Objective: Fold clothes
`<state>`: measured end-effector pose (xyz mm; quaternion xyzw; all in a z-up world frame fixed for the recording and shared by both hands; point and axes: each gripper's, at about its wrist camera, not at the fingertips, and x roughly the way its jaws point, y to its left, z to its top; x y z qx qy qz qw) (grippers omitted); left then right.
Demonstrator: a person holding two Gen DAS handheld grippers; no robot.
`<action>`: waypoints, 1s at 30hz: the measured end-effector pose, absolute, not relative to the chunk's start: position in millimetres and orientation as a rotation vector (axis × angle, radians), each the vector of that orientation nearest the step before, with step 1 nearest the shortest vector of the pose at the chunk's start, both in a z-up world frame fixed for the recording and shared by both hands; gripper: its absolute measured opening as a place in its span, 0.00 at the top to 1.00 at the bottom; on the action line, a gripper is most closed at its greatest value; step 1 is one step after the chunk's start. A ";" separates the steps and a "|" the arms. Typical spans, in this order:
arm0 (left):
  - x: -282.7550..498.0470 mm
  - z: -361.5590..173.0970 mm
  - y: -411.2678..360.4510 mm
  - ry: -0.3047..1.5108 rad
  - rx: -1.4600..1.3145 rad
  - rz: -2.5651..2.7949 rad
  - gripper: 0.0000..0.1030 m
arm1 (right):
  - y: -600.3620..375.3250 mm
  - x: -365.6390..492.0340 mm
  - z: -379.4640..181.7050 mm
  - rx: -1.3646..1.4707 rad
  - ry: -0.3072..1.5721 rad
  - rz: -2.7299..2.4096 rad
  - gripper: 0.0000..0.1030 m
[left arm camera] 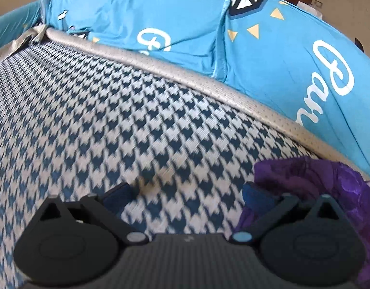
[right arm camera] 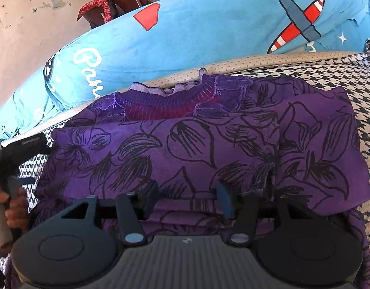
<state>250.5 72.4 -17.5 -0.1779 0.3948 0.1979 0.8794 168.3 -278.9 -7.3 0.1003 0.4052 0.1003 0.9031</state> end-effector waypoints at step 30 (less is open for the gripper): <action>244.4 21.0 9.4 0.724 -0.231 0.187 0.00 | -272.9 165.9 -5.5 0.175 0.827 0.236 0.30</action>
